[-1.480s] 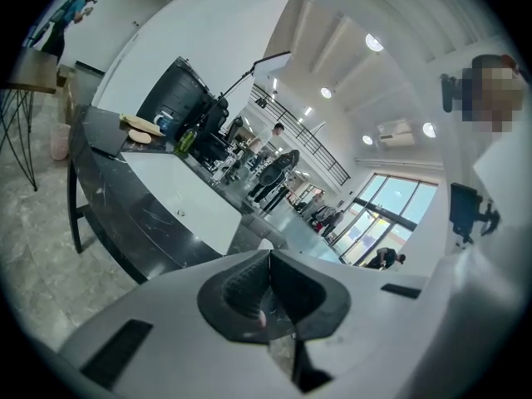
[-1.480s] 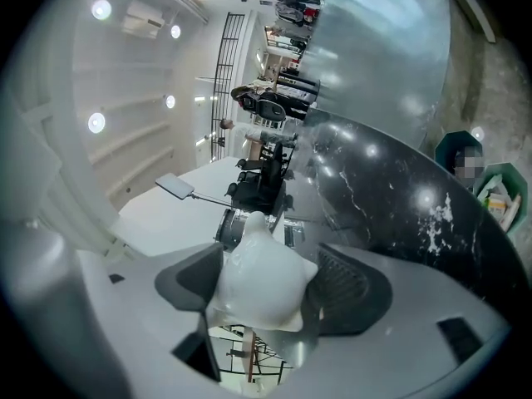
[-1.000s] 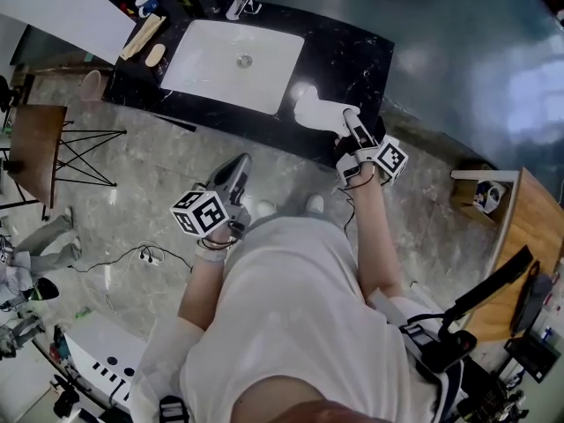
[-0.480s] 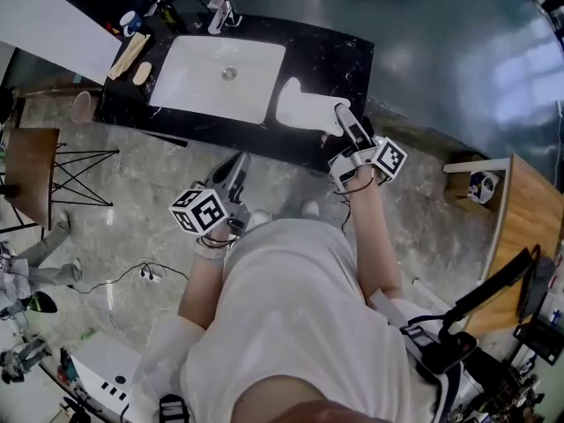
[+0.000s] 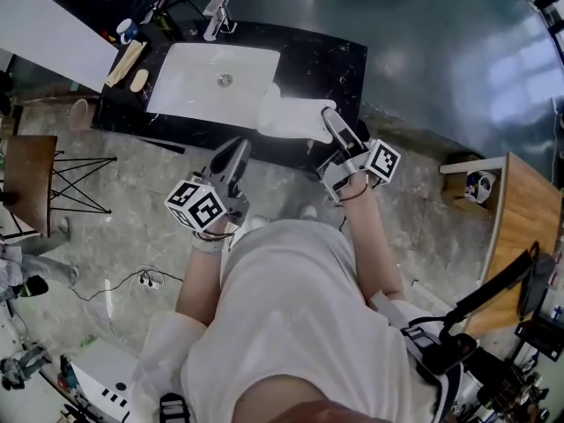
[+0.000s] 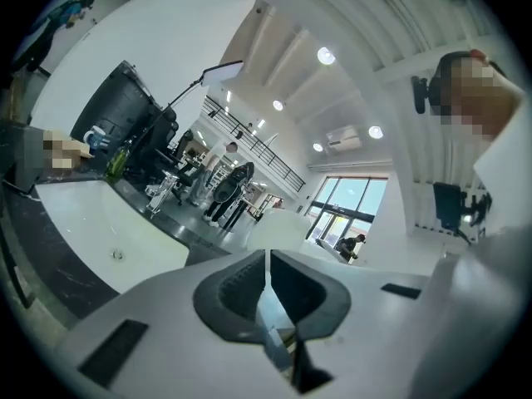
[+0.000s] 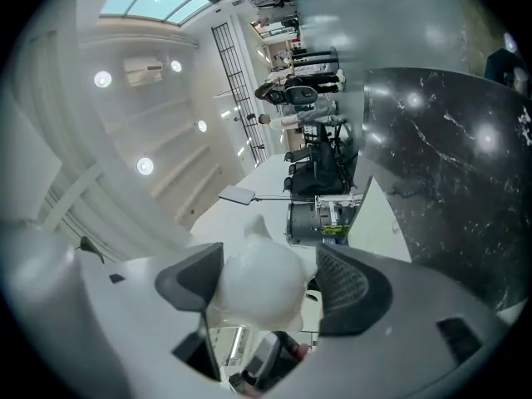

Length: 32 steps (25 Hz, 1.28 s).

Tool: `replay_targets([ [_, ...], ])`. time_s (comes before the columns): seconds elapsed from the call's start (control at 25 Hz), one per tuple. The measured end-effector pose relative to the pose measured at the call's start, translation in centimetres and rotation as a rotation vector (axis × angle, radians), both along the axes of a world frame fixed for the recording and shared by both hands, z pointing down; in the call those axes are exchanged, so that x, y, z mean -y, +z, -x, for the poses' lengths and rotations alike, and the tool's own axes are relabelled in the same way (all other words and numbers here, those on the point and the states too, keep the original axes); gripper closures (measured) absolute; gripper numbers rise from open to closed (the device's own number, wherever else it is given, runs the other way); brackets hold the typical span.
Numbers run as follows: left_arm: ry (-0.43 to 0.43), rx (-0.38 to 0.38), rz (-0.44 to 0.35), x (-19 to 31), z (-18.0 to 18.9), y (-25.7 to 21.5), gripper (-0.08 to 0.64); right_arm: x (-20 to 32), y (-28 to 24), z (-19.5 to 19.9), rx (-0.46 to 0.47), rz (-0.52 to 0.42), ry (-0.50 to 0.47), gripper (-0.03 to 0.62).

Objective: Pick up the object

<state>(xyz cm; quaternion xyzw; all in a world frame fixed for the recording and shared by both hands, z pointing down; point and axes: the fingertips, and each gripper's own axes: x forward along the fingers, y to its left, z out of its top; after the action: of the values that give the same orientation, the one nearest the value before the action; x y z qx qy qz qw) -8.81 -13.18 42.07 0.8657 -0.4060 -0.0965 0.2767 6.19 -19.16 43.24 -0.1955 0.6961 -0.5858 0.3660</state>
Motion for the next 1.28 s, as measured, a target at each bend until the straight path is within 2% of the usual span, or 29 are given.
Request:
replay_targets([
  [0.24,0.022,-0.014,-0.043,-0.1,-0.2,-1.4,0.554,-0.8,-0.6,1.8,0.024,-0.004,-0.047,0.227],
  [0.44,0.018,0.015,-0.020,-0.2,-0.1,-1.9,0.554,-1.0,-0.4,2.3,0.027,-0.006,-0.065,0.227],
  [1.28,0.014,-0.022,-0.052,0.0,0.4,-1.9,0.554,-1.3,-0.6,2.7,0.034,-0.023,-0.085,0.227],
])
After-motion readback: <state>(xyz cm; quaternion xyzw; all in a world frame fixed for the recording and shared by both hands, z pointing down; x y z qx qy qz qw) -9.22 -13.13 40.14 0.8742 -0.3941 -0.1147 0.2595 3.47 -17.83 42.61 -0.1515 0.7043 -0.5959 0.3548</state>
